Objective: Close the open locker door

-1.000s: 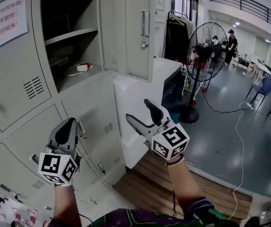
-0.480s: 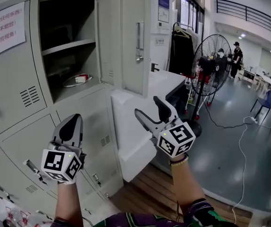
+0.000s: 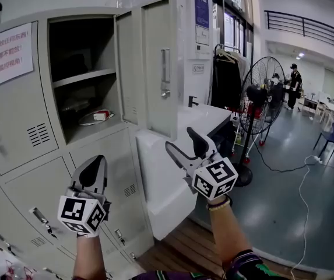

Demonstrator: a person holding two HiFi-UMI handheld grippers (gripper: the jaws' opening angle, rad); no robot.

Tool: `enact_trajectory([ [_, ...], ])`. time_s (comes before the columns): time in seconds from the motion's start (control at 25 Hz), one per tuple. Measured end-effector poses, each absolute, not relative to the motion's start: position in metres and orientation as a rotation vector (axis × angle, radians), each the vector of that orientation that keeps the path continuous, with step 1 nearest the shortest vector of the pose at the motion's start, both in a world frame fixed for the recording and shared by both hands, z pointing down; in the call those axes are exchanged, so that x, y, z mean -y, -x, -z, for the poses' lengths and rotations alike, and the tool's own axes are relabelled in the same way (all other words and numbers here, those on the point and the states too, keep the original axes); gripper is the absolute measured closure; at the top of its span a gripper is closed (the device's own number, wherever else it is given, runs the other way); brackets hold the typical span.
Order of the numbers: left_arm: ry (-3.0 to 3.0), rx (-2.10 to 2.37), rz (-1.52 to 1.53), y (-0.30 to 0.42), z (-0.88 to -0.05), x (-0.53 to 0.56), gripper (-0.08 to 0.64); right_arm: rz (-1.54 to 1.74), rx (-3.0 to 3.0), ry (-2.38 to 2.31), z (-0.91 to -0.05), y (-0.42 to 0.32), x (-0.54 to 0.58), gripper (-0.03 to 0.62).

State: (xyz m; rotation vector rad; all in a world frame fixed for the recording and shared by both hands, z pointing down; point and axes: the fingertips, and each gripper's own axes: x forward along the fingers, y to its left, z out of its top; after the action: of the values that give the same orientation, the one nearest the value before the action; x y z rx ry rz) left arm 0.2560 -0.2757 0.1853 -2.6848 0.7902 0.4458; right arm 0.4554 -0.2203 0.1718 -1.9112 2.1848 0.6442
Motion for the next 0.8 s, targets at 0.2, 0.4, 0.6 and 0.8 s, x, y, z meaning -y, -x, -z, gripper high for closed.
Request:
enact_trajectory([
  [0.2,2.689,-0.812,-0.416,-0.253,-0.195,0.271,0.538,-0.649,-2.196,1.879,-0.169,-0.454,0.222,0.306],
  [0.4,2.703,-0.831,-0.402,-0.247,-0.204,0.262,0.538,-0.64,-2.223,1.881,-0.174,-0.451,0.231,0.37],
  [0.6,2.713,-0.847,-0.375,-0.24,-0.216,0.261,0.538,-0.608,-2.217,1.902,-0.183,-0.453,0.238,0.424],
  [0.8,2.723,-0.868,-0.37,-0.234,-0.222,0.262,0.538,-0.615,-2.197,1.896,-0.182,-0.454,0.239,0.485],
])
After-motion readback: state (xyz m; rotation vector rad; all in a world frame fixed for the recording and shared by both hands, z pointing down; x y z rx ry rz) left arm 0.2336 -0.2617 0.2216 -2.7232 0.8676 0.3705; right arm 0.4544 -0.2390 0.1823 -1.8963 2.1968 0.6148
